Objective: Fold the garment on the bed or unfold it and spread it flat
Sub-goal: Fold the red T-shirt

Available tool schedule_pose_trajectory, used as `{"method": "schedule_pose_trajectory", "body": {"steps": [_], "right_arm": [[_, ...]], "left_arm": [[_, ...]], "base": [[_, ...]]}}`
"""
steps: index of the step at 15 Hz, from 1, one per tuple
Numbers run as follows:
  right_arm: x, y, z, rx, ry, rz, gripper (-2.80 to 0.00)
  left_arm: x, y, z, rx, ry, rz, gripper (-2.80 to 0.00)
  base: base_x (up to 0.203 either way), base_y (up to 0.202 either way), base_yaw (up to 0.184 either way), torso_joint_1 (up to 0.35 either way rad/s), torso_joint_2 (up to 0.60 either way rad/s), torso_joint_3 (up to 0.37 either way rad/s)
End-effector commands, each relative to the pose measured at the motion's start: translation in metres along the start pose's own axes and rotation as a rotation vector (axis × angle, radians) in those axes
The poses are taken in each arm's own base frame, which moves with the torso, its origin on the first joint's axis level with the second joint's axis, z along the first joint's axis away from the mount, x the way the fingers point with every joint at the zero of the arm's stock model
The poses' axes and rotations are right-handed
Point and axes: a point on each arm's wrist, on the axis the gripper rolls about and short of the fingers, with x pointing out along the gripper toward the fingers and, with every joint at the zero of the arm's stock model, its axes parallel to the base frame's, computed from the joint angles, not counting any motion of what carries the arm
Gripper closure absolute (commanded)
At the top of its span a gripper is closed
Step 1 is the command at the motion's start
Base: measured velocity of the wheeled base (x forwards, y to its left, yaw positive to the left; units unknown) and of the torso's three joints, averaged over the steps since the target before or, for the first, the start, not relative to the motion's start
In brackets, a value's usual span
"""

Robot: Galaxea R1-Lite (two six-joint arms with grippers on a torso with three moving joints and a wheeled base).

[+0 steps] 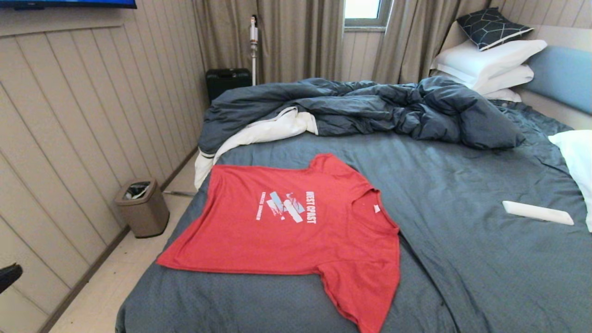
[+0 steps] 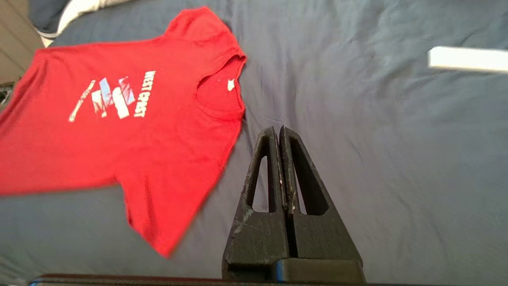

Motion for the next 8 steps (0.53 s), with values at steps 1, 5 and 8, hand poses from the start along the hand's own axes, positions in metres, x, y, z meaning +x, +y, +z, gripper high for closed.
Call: {"method": "schedule_pose_trajectory", "body": {"steps": [1, 5, 8], "right_arm": [[0.057, 0.003, 0.009, 0.015, 0.163, -0.037, 0.00], [0.135, -0.001, -0.013, 0.075, 0.416, -0.106, 0.00], [0.161, -0.003, -0.041, 0.138, 0.588, -0.009, -2.80]], "left_arm": [[0.046, 0.002, 0.022, -0.034, 0.169, 0.004, 0.00], [0.121, 0.003, 0.027, -0.145, 0.485, -0.108, 0.00], [0.166, -0.005, 0.008, -0.193, 0.682, -0.182, 0.00]], "base": [[0.000, 0.000, 0.000, 0.000, 0.00, 0.000], [0.000, 0.000, 0.000, 0.000, 0.00, 0.000], [0.000, 0.000, 0.000, 0.000, 0.00, 0.000]]}}
